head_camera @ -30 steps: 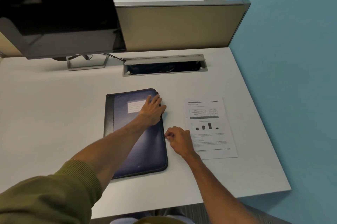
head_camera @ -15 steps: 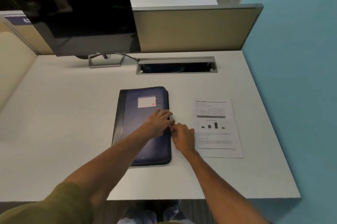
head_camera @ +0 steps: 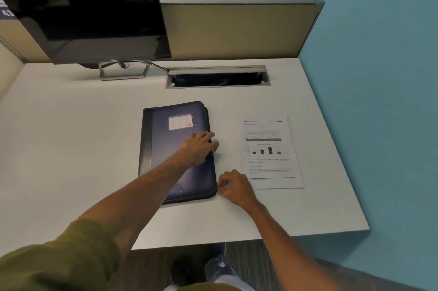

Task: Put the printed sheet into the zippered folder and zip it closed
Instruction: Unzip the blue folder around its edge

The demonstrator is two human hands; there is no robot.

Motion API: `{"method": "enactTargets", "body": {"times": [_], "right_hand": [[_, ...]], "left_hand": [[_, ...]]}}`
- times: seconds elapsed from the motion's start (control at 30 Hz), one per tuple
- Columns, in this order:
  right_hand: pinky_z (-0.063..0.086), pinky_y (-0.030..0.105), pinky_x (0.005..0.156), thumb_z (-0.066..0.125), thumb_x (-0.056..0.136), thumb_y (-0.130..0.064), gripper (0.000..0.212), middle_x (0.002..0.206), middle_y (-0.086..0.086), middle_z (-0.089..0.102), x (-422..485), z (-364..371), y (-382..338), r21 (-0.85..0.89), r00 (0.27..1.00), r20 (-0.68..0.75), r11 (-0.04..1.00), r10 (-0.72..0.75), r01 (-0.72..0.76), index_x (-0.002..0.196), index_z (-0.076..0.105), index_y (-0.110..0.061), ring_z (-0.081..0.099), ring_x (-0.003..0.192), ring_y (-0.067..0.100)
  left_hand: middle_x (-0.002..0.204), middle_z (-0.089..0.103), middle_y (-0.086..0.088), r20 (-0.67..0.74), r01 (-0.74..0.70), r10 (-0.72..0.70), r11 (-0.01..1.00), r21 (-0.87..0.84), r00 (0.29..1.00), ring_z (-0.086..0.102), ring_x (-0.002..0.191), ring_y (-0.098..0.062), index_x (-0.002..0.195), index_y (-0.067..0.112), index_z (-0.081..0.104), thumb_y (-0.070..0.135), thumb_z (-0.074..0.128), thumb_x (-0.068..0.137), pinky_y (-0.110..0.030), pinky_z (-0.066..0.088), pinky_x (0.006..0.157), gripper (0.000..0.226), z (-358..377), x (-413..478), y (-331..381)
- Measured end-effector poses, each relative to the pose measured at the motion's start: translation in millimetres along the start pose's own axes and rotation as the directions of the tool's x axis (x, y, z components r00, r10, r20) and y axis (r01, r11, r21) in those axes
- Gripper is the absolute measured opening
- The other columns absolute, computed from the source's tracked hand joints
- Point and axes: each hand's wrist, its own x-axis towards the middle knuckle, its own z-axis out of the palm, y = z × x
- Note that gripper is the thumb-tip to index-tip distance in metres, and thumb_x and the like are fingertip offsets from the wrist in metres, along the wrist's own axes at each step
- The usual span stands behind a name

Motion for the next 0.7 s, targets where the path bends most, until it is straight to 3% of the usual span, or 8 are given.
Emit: {"method": "enactTargets", "body": {"times": [0.2,0.3,0.4,0.53,0.7], "right_hand": [[0.056,0.023,0.076,0.080,0.087,-0.026,0.005,0.082,-0.009,0.078,-39.5,35.7,-13.0,0.175,0.975,-0.150,0.975,0.163,-0.136,0.082,0.079,-0.025,0.068,0.074,0.006],[0.058,0.030,0.081,0.079,0.089,-0.030,0.003,0.085,-0.013,0.077,-56.2,57.6,-22.6,0.198,0.936,-0.279,0.966,0.216,-0.164,0.087,0.078,-0.030,0.068,0.074,0.006],[0.055,0.037,0.086,0.078,0.089,-0.033,0.003,0.088,-0.016,0.075,-64.2,70.4,-27.5,0.177,0.907,-0.347,0.967,0.238,-0.185,0.092,0.076,-0.032,0.067,0.079,0.007],[0.053,0.041,0.090,0.076,0.090,-0.030,0.005,0.094,-0.014,0.077,-63.0,68.9,-29.6,0.146,0.904,-0.371,0.974,0.215,-0.171,0.095,0.077,-0.029,0.068,0.083,0.008],[0.052,0.042,0.103,0.073,0.094,-0.035,0.015,0.105,-0.006,0.080,-56.4,63.9,-27.7,0.121,0.922,-0.283,0.963,0.266,-0.240,0.103,0.079,-0.026,0.072,0.096,0.015]], "left_hand": [[0.169,0.023,-0.012,-0.027,0.036,-0.036,0.999,-0.008,0.999,0.019,0.159,-0.036,0.146,0.027,0.046,0.019,0.076,0.092,-0.064,0.030,0.124,0.062,7.0,-3.0,5.8],[0.174,0.014,-0.010,-0.065,0.084,-0.089,0.994,-0.067,0.994,0.010,0.163,-0.036,0.154,0.029,0.039,0.019,0.069,0.098,-0.063,0.020,0.129,0.064,17.8,-8.2,8.7],[0.171,0.026,-0.007,-0.164,0.160,-0.206,0.953,-0.258,0.965,0.025,0.158,-0.034,0.157,0.028,0.039,0.019,0.064,0.100,-0.055,0.029,0.126,0.063,27.7,-22.6,17.6],[0.136,0.059,-0.006,-0.272,0.248,-0.484,0.761,-0.599,0.832,0.055,0.123,-0.029,0.136,0.021,0.055,0.015,0.060,0.099,-0.042,0.048,0.102,0.038,52.9,-63.0,49.3],[0.101,0.059,0.004,-0.261,0.205,-0.669,0.533,-0.821,0.696,0.054,0.090,-0.015,0.108,0.027,0.050,0.014,0.062,0.097,-0.034,0.052,0.082,0.021,87.2,-120.8,107.4]]}}
